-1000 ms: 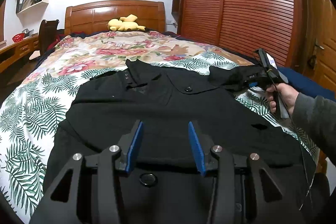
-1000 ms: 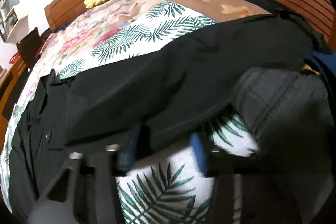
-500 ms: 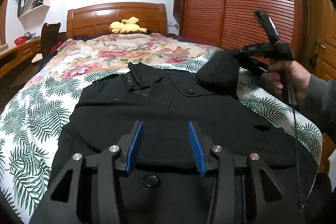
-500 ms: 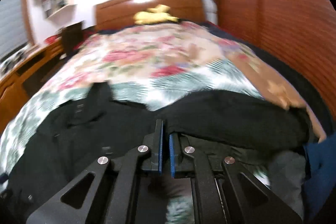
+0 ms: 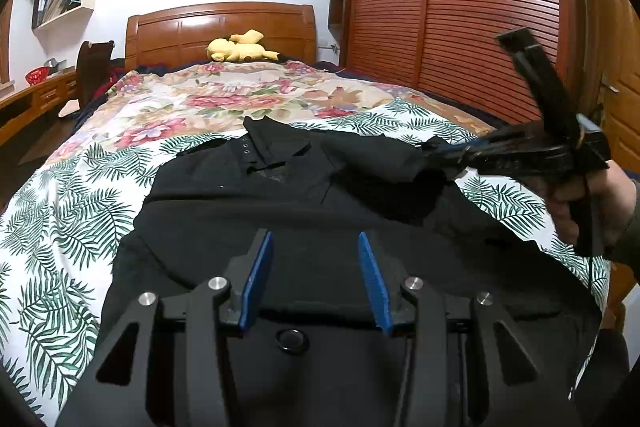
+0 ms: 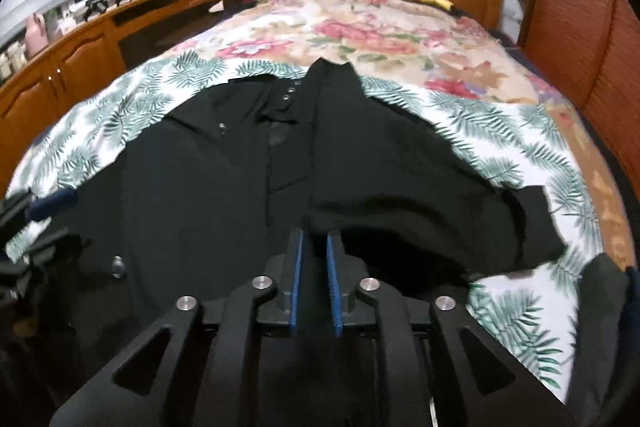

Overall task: Fold large clothes
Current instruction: 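Lay the sleeve over the folded coat side and open the right tool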

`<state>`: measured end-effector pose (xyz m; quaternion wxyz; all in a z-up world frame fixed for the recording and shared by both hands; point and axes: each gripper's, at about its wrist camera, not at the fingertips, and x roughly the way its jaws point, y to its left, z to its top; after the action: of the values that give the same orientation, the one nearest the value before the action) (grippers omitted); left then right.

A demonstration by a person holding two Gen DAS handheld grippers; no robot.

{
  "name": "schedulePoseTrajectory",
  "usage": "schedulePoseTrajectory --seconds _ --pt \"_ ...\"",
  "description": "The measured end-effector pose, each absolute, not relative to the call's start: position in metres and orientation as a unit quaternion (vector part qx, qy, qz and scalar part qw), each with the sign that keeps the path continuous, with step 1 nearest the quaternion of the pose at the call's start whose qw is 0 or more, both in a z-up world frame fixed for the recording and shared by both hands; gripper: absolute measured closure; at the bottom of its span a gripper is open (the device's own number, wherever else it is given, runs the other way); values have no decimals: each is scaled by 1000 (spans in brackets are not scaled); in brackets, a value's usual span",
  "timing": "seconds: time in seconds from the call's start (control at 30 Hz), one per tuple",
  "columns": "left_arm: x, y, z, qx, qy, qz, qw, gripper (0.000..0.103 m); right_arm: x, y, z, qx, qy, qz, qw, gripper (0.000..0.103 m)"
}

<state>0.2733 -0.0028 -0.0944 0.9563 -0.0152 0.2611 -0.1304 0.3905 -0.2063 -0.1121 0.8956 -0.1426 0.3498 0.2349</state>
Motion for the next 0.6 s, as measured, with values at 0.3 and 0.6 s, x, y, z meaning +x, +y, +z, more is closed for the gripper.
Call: schedulePoseTrajectory --seconds 0.3,0.6 --pt "272 0 -94 -18 262 -129 956 60 427 -255 -89 -103 342 154 921 44" --pt "273 5 -94 -18 269 -127 955 60 476 -311 -135 -65 382 71 919 44"
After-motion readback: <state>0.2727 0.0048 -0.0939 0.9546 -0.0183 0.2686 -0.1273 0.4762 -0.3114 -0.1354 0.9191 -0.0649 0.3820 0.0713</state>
